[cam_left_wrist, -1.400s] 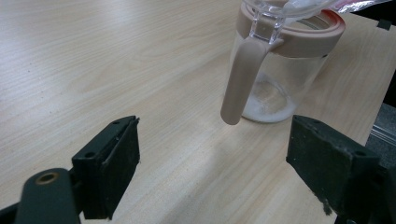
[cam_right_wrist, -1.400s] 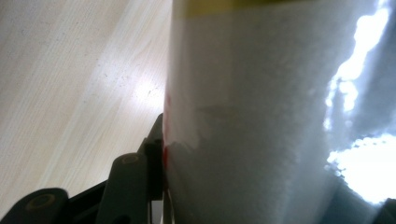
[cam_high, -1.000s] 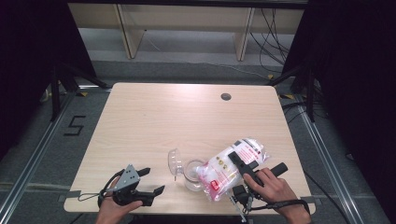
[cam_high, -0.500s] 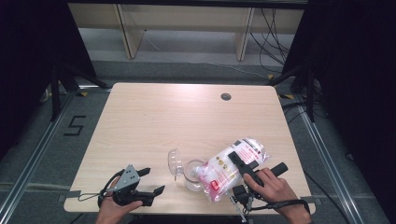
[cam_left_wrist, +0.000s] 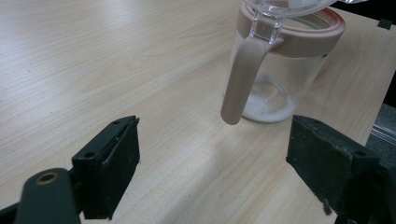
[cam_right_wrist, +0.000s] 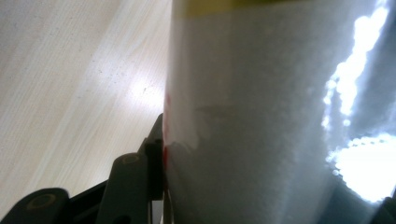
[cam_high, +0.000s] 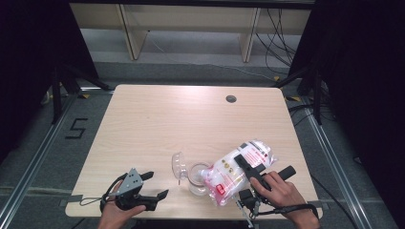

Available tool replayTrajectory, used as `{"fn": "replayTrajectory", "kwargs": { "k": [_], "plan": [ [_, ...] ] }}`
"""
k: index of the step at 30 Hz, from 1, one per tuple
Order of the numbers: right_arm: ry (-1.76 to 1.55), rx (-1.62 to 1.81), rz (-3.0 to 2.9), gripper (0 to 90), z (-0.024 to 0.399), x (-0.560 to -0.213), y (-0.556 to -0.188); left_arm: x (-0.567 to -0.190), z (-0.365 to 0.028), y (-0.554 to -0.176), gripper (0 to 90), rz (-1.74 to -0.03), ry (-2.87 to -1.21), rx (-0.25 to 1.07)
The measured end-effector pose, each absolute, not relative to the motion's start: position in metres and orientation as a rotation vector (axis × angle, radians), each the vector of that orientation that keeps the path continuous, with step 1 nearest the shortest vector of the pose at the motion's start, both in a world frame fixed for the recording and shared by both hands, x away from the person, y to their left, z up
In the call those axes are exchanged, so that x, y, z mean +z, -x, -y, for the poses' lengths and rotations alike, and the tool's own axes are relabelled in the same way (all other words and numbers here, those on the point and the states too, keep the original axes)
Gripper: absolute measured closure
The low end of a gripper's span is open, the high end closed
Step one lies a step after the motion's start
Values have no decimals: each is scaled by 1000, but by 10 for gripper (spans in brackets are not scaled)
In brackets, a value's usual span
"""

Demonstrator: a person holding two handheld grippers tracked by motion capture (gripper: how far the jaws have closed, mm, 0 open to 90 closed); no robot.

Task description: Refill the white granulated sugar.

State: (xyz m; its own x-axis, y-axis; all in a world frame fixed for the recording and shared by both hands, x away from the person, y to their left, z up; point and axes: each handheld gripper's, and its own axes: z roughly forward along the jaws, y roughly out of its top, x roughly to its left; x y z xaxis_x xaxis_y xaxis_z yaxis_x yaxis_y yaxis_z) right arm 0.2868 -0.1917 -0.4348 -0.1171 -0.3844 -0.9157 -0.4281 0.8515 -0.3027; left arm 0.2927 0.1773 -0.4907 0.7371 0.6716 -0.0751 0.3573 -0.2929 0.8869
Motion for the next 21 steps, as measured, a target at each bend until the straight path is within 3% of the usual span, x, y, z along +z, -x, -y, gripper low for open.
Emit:
{"fn": "replayTrajectory", "kwargs": {
  "k": [21],
  "plan": [
    [652, 4, -1704, 533, 192, -432, -286, -491, -177, -294, 167, -767, -1923, 392]
  ]
}}
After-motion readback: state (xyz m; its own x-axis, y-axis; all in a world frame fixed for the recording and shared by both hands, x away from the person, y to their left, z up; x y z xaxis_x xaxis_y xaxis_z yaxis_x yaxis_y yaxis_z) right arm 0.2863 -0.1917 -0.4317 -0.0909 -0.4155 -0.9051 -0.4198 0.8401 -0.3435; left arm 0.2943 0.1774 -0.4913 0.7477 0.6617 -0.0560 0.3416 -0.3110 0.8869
